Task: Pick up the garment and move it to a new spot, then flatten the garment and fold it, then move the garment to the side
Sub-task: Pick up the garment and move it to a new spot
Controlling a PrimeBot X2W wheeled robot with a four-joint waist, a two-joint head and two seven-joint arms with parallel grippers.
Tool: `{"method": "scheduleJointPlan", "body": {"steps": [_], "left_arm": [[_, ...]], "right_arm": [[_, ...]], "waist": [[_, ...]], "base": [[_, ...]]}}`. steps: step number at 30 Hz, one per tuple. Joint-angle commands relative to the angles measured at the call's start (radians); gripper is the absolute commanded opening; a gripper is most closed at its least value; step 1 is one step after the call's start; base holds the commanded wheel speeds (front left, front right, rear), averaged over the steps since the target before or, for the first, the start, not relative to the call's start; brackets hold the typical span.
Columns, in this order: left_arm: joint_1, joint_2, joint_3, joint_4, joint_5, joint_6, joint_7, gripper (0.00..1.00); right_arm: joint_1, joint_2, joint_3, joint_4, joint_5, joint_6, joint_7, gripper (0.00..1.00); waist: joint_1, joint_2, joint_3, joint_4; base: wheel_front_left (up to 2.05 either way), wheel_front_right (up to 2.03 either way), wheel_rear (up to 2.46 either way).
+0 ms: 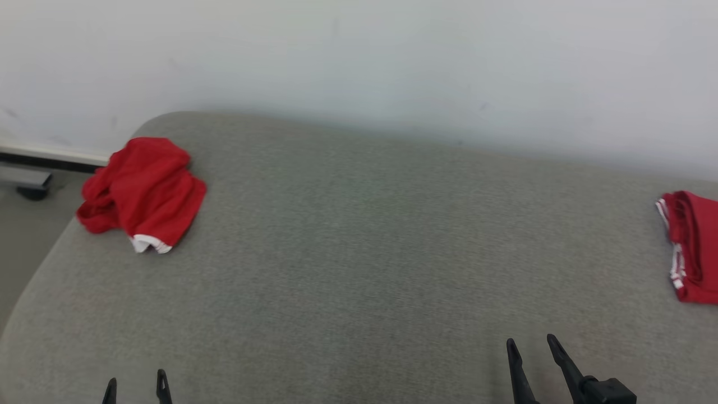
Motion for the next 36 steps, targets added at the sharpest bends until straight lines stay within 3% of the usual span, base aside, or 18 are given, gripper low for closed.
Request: {"method": "scheduleJointPlan", "body": {"steps": [1, 13, 27, 32, 36], "left_arm": [[0.005, -0.001, 0.012, 0.008, 0.003, 0.004, -0.003, 1.00], [0.015, -0.001, 0.059, 0.033, 0.031, 0.002, -0.003, 1.00], [0.032, -0.001, 0.103, 0.025, -0.001, 0.016, -0.003, 1.00], [-0.007, -0.001, 0.123, 0.038, -0.007, -0.009, -0.003, 1.00], [-0.062, 0.007, 0.156, 0.045, -0.020, -0.040, -0.003, 1.00]], "right_arm": [[0.010, 0.002, 0.004, 0.002, 0.006, -0.003, 0.000, 1.00], [0.004, 0.001, 0.018, 0.003, 0.016, -0.003, 0.000, 1.00], [-0.024, 0.001, 0.042, 0.013, 0.005, -0.003, 0.000, 1.00], [-0.008, 0.001, 0.036, 0.007, 0.009, -0.003, 0.000, 1.00], [-0.020, 0.002, 0.044, -0.001, -0.001, -0.003, 0.000, 1.00]], "waist": [[-0.0001, 0.0000, -0.002, 0.083], [-0.0001, 0.0000, -0.013, 0.211], [-0.0001, 0.0000, -0.004, 0.220], [-0.0001, 0.0000, -0.013, 0.212], [-0.0001, 0.0000, 0.001, 0.159]], "base": [[0.00, 0.00, 0.00], [0.00, 0.00, 0.00], [0.00, 0.00, 0.00], [0.00, 0.00, 0.00], [0.00, 0.00, 0.00]]}}
